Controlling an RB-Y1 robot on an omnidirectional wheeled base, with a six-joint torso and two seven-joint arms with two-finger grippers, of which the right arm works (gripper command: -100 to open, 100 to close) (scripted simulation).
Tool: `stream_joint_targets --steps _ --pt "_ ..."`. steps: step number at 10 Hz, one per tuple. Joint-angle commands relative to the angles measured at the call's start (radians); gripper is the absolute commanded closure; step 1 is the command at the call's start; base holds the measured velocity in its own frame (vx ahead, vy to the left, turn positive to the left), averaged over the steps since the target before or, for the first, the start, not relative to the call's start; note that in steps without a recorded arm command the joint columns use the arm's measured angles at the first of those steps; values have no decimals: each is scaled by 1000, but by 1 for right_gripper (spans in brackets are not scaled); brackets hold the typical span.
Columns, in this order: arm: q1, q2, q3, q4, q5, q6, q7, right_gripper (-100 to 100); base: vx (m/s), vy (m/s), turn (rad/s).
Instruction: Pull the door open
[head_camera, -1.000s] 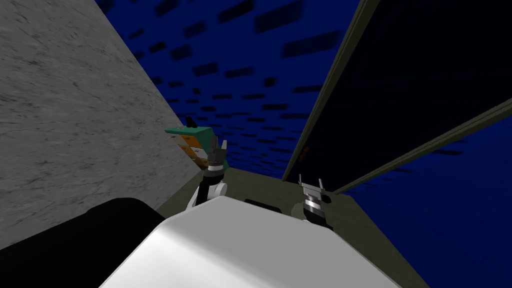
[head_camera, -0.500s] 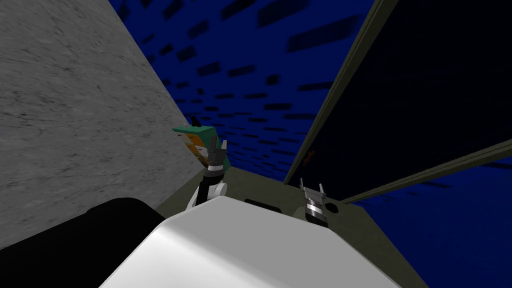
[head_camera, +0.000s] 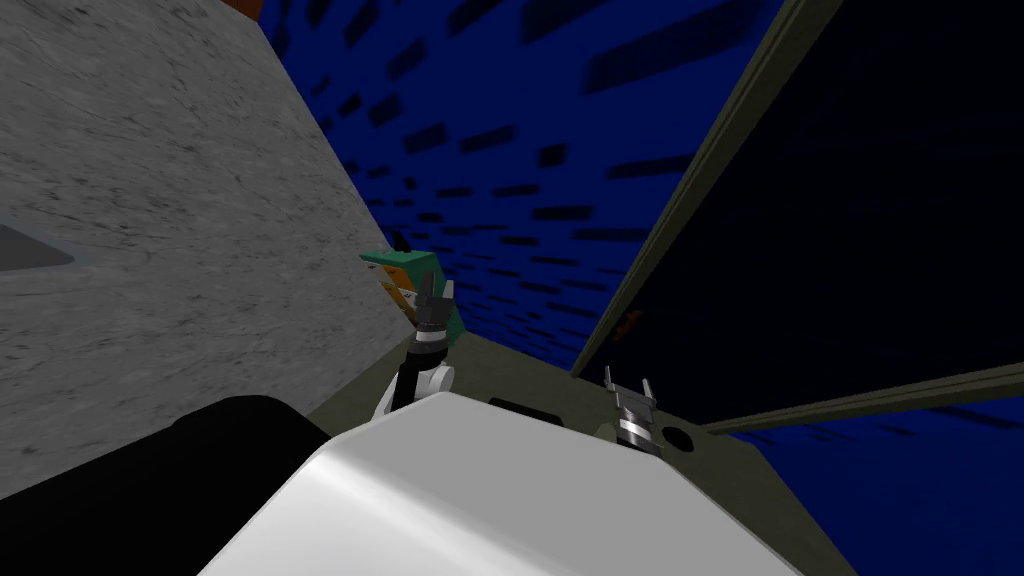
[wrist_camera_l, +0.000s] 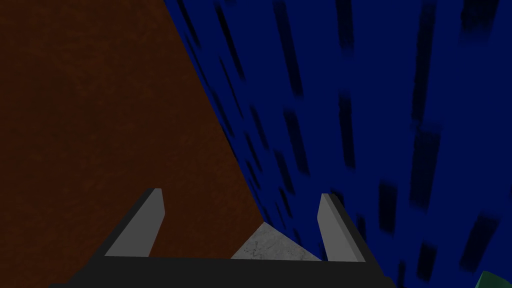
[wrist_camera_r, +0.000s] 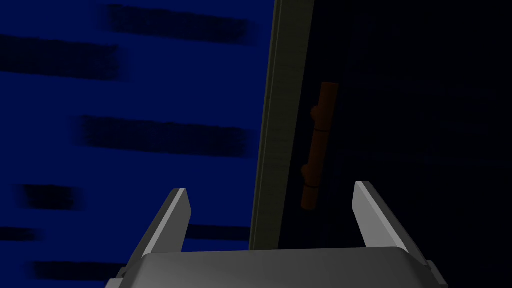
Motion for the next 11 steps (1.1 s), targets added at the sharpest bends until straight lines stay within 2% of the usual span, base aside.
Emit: stream_joint_targets --steps 1,6,9,11 --pt "-2 -19 12 27 -31 -10 -38 -100 67 -74 144" --pt "-14 -59 55 121 -107 -46 -134 -100 62 -71 129" --pt "-25 -94 92 202 -174 -78 -218 -100 77 -102 178" --pt "-26 -100 99 217 -187 -84 -233 -100 49 -68 69"
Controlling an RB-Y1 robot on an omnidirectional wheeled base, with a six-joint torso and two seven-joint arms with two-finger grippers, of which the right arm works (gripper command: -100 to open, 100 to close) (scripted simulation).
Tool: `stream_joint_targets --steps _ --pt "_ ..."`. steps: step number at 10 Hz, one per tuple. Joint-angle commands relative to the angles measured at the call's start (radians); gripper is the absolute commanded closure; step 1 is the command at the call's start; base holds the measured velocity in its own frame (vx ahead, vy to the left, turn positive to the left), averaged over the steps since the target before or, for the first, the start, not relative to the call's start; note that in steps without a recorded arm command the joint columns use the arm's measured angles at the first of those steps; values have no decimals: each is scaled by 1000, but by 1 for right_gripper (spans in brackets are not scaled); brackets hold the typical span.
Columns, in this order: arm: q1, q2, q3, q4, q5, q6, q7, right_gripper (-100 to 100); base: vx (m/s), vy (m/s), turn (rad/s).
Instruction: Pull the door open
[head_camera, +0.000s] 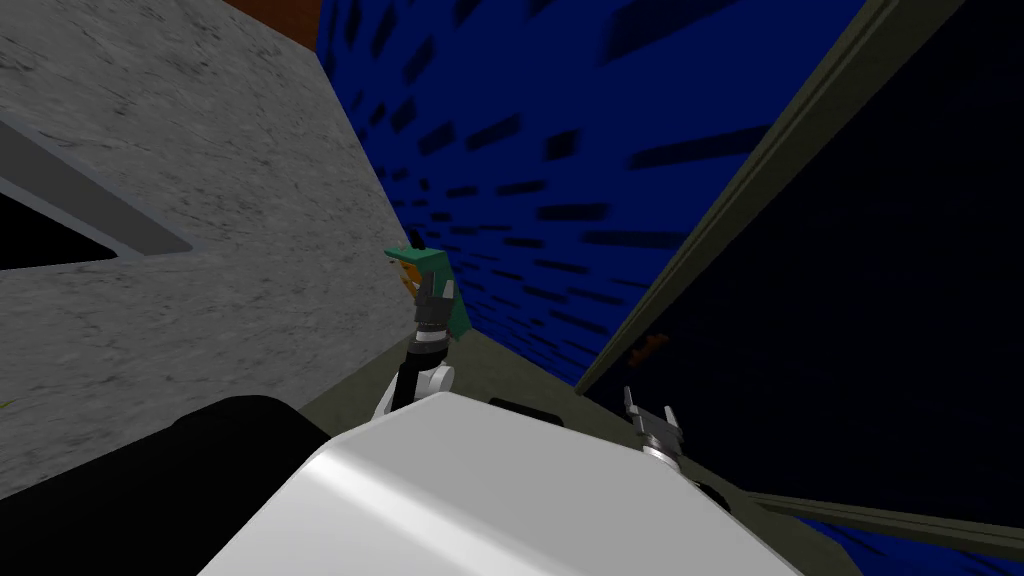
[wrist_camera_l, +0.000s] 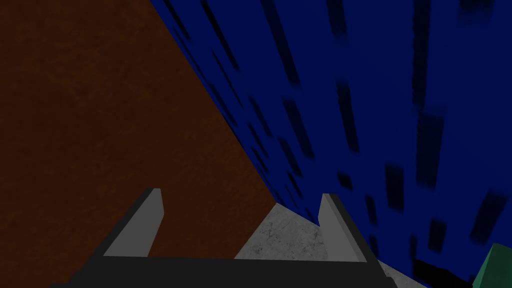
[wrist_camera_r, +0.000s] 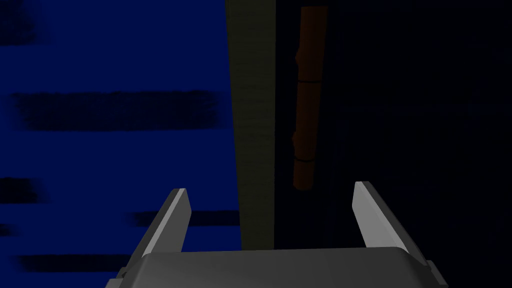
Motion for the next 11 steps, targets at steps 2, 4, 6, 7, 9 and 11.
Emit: stream_joint_targets --steps 2,4,6,7,9,11 --pt "-8 -22 28 61 -48 -26 -63 -100 65 -79 180" --pt "-13 -39 46 101 -80 -42 -104 -100 69 -88 129" --pt "-17 -52 61 132 -106 -54 -136 -100 58 -103 125" --pt "-18 -54 63 137 -110 -56 -141 -100 41 -68 39" --pt "-19 -50 52 125 -110 -44 -127 -100 61 -36 17" --pt "-28 -45 45 130 -111 -35 -123 -100 179 -99 36"
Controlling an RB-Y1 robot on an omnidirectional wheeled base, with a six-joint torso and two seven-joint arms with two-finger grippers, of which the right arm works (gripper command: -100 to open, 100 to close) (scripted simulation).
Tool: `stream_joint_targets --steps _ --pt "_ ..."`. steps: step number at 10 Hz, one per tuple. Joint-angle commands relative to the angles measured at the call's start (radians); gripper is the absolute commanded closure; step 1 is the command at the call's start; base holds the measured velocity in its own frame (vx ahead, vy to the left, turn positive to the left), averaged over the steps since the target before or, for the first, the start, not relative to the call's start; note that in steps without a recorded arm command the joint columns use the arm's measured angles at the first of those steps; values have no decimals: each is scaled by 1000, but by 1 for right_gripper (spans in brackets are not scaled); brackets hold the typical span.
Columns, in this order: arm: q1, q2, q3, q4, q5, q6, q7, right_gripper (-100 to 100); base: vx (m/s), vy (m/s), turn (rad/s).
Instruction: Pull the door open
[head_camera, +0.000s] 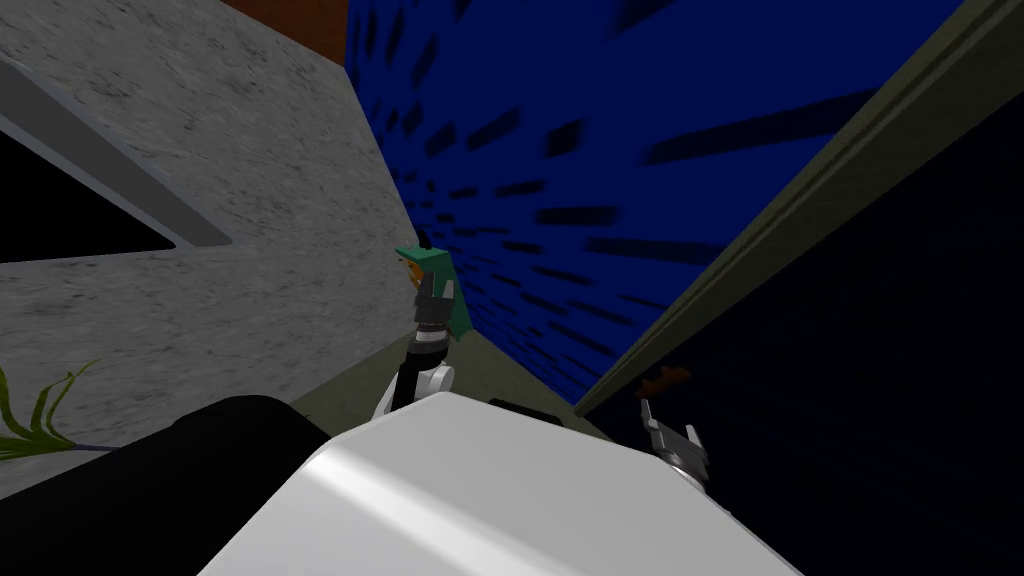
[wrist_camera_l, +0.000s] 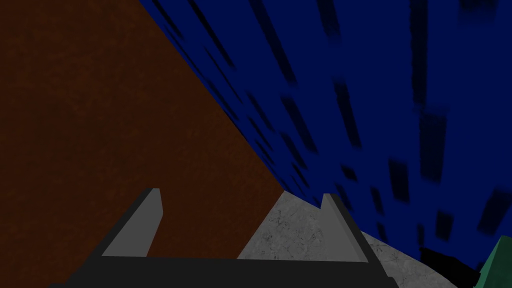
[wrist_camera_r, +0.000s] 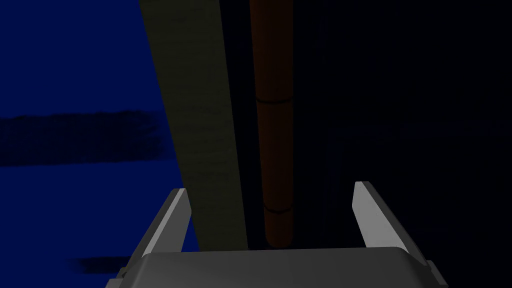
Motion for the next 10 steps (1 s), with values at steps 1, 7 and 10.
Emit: stream_joint_targets --steps 1,7,10 --pt "-11 5 -8 9 -2 11 2 -100 198 -127 40" --pt "-20 14 -16 15 -2 22 6 100 91 -60 10" --pt "-20 14 -16 15 -2 22 6 100 -4 -1 4"
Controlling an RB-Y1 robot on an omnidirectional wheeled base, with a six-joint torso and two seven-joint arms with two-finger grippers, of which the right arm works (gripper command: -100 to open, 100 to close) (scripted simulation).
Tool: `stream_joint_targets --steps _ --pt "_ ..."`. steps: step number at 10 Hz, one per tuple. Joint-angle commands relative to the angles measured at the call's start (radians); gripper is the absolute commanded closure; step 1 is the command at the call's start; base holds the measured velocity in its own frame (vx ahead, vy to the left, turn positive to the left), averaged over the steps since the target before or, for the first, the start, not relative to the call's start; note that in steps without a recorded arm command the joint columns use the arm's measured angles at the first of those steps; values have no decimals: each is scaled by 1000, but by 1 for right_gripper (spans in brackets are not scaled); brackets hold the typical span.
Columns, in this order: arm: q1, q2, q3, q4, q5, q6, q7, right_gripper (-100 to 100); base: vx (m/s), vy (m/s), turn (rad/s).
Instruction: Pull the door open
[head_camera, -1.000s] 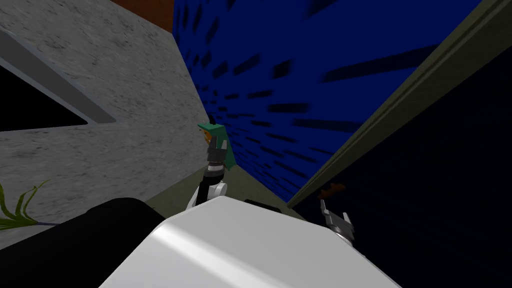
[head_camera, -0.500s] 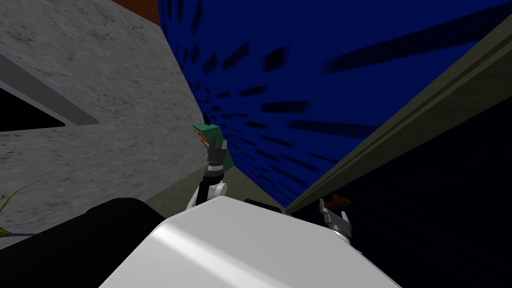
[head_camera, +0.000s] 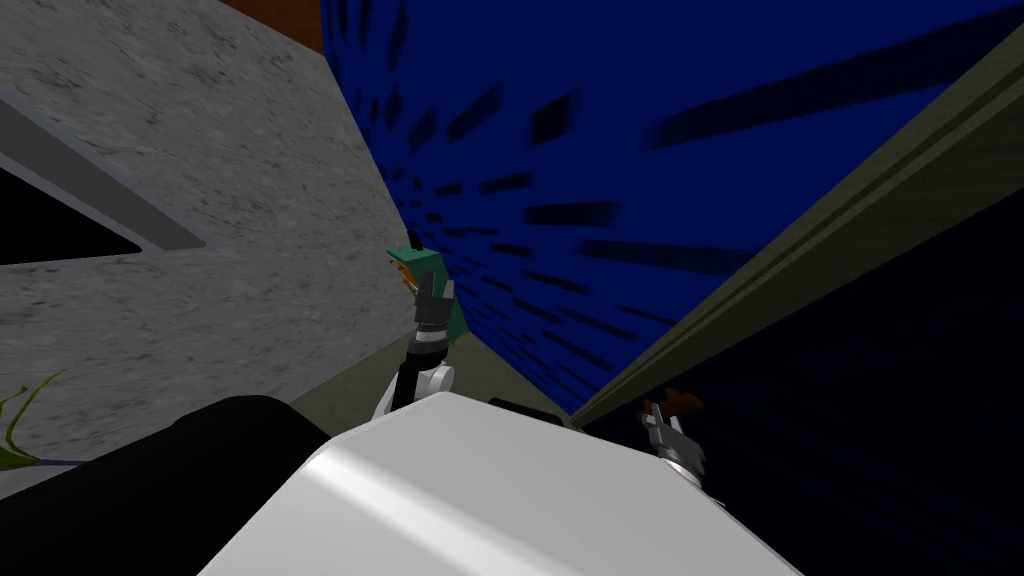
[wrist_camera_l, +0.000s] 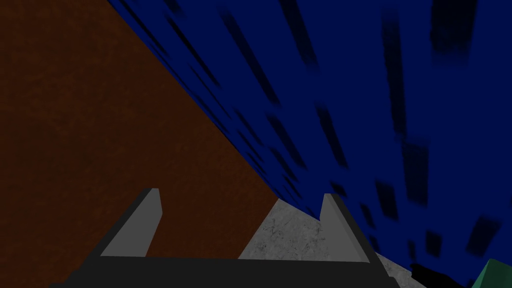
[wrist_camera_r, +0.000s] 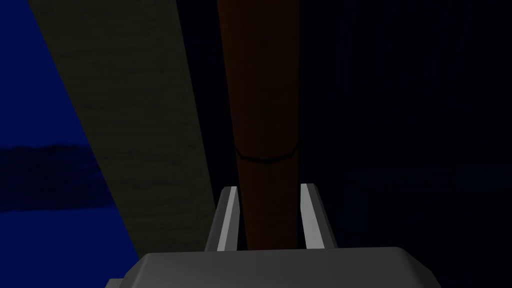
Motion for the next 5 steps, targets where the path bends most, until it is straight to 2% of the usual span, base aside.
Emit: stream_joint_targets --steps 1,2,5 --pt "-1 0 0 -1 0 0 0 100 0 0 0" --pt "4 -8 22 -8 16 -10 -7 100 -143 -30 62" --pt "10 -20 55 -19 38 -24 -18 100 -204 -28 62"
